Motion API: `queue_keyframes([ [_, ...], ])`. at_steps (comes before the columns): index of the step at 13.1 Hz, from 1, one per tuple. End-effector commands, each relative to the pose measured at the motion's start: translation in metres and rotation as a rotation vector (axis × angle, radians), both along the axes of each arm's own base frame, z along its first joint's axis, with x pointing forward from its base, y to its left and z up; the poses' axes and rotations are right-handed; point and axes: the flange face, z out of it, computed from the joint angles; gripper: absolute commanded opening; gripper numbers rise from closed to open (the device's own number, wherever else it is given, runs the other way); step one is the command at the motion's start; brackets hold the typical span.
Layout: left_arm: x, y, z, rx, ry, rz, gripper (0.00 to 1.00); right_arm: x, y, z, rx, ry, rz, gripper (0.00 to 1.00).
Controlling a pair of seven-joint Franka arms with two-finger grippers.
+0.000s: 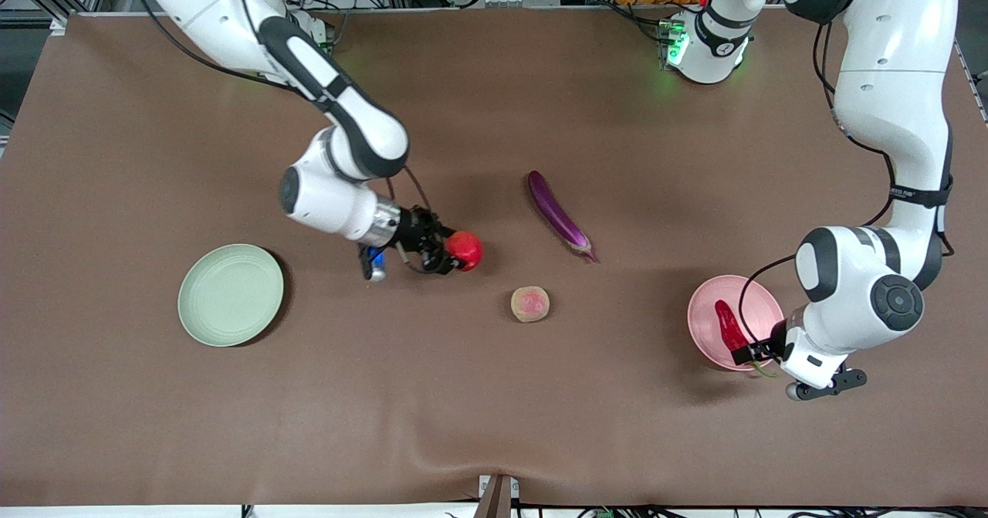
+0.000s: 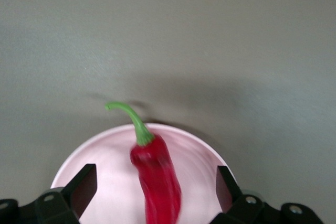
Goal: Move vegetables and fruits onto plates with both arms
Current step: 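Carry the pepper to the pink plate while the right gripper carries the apple, then release the pepper on the pink plate while the right gripper lowers the apple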
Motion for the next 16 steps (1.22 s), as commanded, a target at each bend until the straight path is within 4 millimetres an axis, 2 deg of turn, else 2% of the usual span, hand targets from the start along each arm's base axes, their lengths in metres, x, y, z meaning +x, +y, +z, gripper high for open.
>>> queue_keyframes([
  [1,-0.018,-0.048,0.061,-0.022,0.044,0.046,1.00,0.033,-0.067,0.029,-0.078,-0.062,0.175,0.41],
  [2,-0.027,-0.080,0.075,-0.045,0.078,0.100,1.00,0.048,-0.096,0.042,-0.117,-0.075,0.253,0.41],
  [4,-0.046,-0.139,0.093,-0.060,0.109,0.214,1.00,0.075,-0.174,0.062,-0.222,-0.129,0.439,0.41],
  [5,-0.059,-0.172,0.095,-0.052,0.118,0.255,1.00,0.083,-0.205,0.068,-0.269,-0.170,0.548,0.41],
  [6,-0.073,-0.202,0.094,-0.042,0.130,0.296,1.00,0.089,-0.228,0.067,-0.316,-0.219,0.656,0.41],
  [7,-0.085,-0.225,0.094,-0.035,0.139,0.343,1.00,0.095,-0.252,0.050,-0.379,-0.240,0.781,0.41],
  [8,-0.096,-0.247,0.096,-0.034,0.143,0.370,1.00,0.107,-0.283,0.036,-0.446,-0.282,0.880,0.41],
  [9,-0.109,-0.275,0.093,-0.029,0.146,0.383,1.00,0.110,-0.313,0.022,-0.470,-0.314,0.947,0.42],
  [12,-0.146,-0.347,0.073,0.011,0.127,0.449,1.00,0.108,-0.357,0.004,-0.438,-0.378,1.128,0.48],
  [13,-0.160,-0.369,0.069,0.007,0.126,0.470,1.00,0.107,-0.368,-0.001,-0.429,-0.390,1.154,0.64],
  [14,-0.177,-0.394,0.055,0.011,0.132,0.480,1.00,0.106,-0.374,-0.003,-0.420,-0.401,1.176,0.99],
  [15,-0.192,-0.414,0.049,0.014,0.126,0.493,1.00,0.106,-0.374,-0.003,-0.414,-0.399,1.165,1.00],
  [16,-0.200,-0.424,0.038,0.027,0.123,0.505,1.00,0.107,-0.365,0.000,-0.408,-0.400,1.165,1.00],
])
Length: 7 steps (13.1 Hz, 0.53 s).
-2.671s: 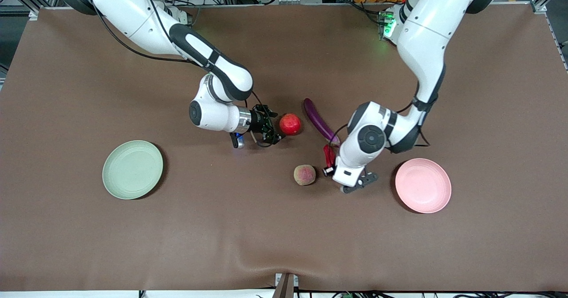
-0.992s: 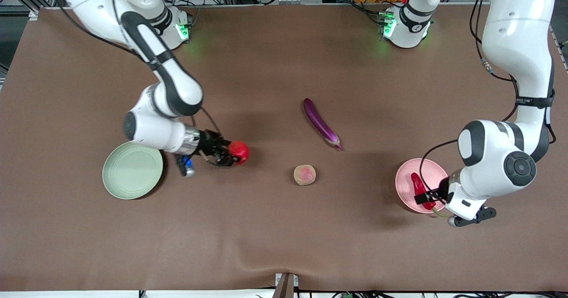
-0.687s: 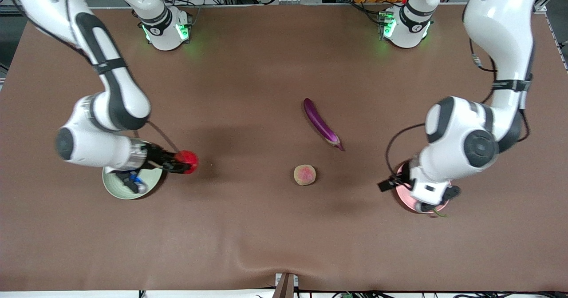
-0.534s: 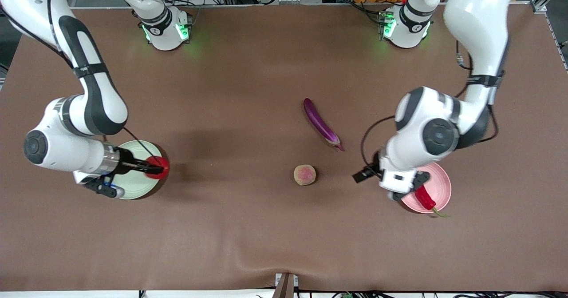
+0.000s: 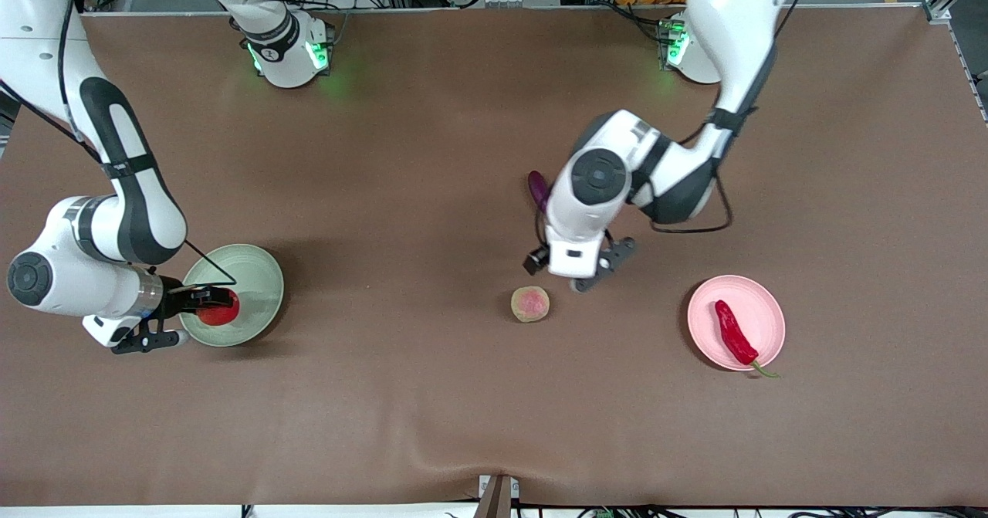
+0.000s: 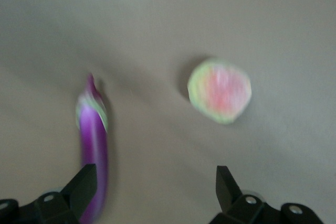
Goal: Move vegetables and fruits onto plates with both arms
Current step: 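Open the right gripper on the green plate while the left gripper reaches the eggplant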
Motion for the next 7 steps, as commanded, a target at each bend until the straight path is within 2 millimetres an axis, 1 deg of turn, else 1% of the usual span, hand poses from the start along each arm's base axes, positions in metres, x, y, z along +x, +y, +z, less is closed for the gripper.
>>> queue_keyframes([
  [1,-0.025,-0.029,-0.022,0.045,-0.024,0.032,1.00,0.009,0.023,0.012,0.011,-0.021,0.017,1.00],
  [2,-0.040,-0.037,-0.034,0.071,-0.017,0.036,1.00,0.010,0.040,0.011,0.012,-0.008,-0.067,1.00],
  [4,-0.061,-0.029,-0.056,0.119,-0.006,0.087,1.00,0.011,0.101,0.017,0.038,0.024,-0.245,1.00],
  [5,-0.070,-0.026,-0.061,0.138,0.003,0.120,1.00,0.012,0.127,0.022,0.055,0.038,-0.333,1.00],
  [7,-0.080,-0.013,-0.073,0.165,0.019,0.176,1.00,0.020,0.178,0.044,0.101,0.046,-0.491,1.00],
])
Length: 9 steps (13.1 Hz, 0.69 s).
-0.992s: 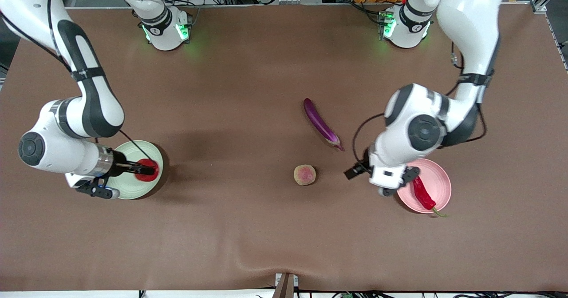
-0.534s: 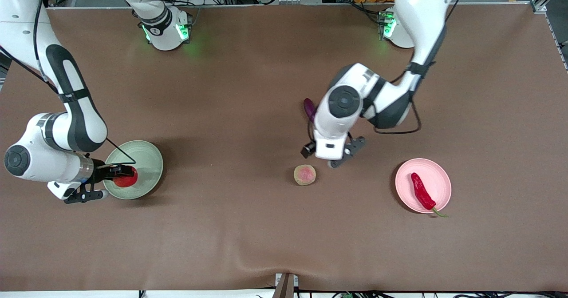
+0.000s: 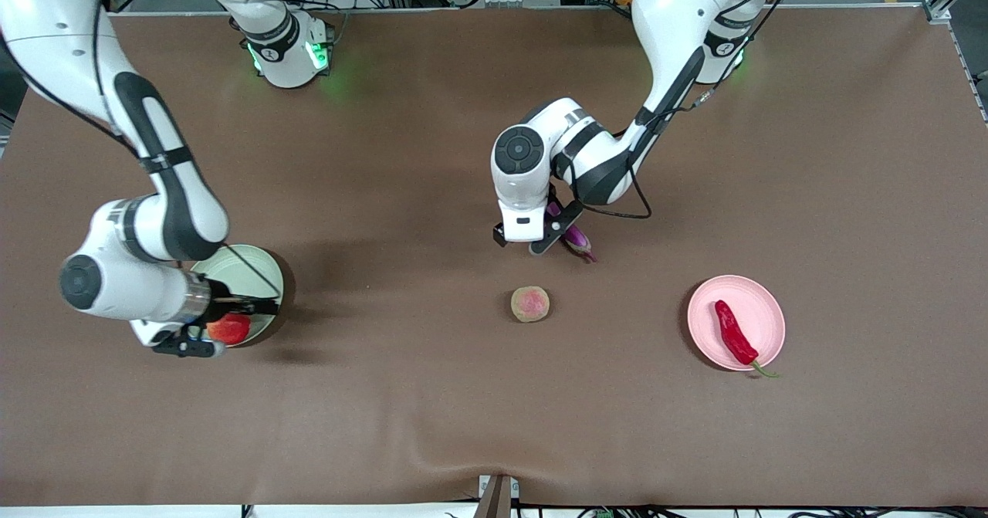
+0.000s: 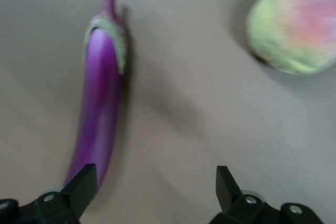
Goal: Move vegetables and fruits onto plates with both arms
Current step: 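Open the right gripper on the green plate while the left gripper reaches the eggplant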
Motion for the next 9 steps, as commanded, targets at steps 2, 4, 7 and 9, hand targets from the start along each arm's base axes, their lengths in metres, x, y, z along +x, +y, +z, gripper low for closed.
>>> queue_keyframes([
  [2,-0.017,0.024,-0.014,0.009,-0.032,0.058,1.00,0.009,0.098,0.036,0.065,0.033,-0.291,1.00],
  [4,-0.026,0.032,-0.027,0.006,-0.032,0.059,1.00,0.011,0.147,0.041,0.072,0.064,-0.432,1.00],
  [7,-0.039,0.048,-0.036,-0.008,-0.044,0.061,1.00,0.012,0.217,0.029,0.129,0.108,-0.611,1.00],
  [9,-0.046,0.058,-0.033,-0.004,-0.048,0.059,1.00,0.010,0.246,0.023,0.191,0.095,-0.715,1.00],
])
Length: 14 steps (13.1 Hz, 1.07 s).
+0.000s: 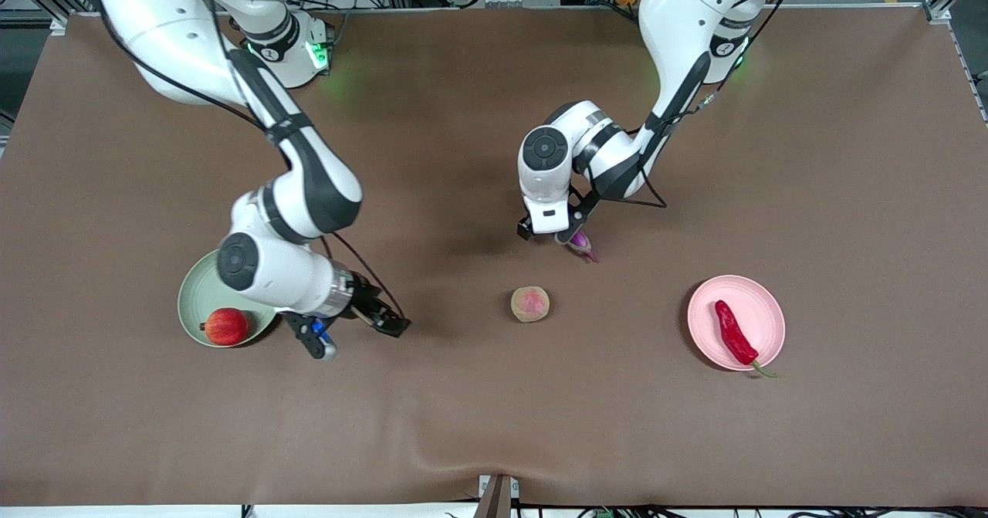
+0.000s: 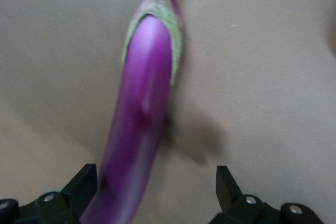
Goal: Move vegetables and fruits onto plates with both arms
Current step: 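Grasp the purple eggplant with the left gripper while the right gripper grasps the peach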
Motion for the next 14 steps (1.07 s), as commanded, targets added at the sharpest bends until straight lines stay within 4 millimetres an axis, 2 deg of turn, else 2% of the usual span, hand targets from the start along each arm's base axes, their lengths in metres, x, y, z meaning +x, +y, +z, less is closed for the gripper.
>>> queue_keyframes([
  [1,-0.011,0.023,0.015,0.015,-0.032,0.004,1.00,0.009,0.032,-0.015,0.104,0.010,-0.144,1.00],
  [3,-0.014,0.026,0.012,0.029,-0.035,-0.010,1.00,0.012,0.048,-0.024,0.243,0.043,-0.255,1.00],
  [5,-0.013,0.024,0.006,0.006,-0.046,-0.009,1.00,0.008,0.076,-0.029,0.329,0.074,-0.308,1.00],
  [8,-0.011,0.021,-0.003,-0.032,-0.065,-0.007,1.00,-0.007,0.113,-0.058,0.348,0.074,-0.398,1.00],
  [10,-0.013,0.022,-0.013,-0.035,-0.059,-0.007,1.00,-0.013,0.119,-0.064,0.344,0.093,-0.415,1.00],
  [11,-0.015,0.023,-0.017,-0.031,-0.052,-0.008,0.89,-0.018,0.125,-0.066,0.338,0.097,-0.406,1.00],
  [12,-0.015,0.023,-0.019,-0.029,-0.050,-0.008,0.73,-0.026,0.133,-0.071,0.331,0.105,-0.395,1.00],
  [14,-0.015,0.023,-0.019,-0.029,-0.050,-0.009,0.41,-0.027,0.134,-0.077,0.328,0.111,-0.396,1.00],
])
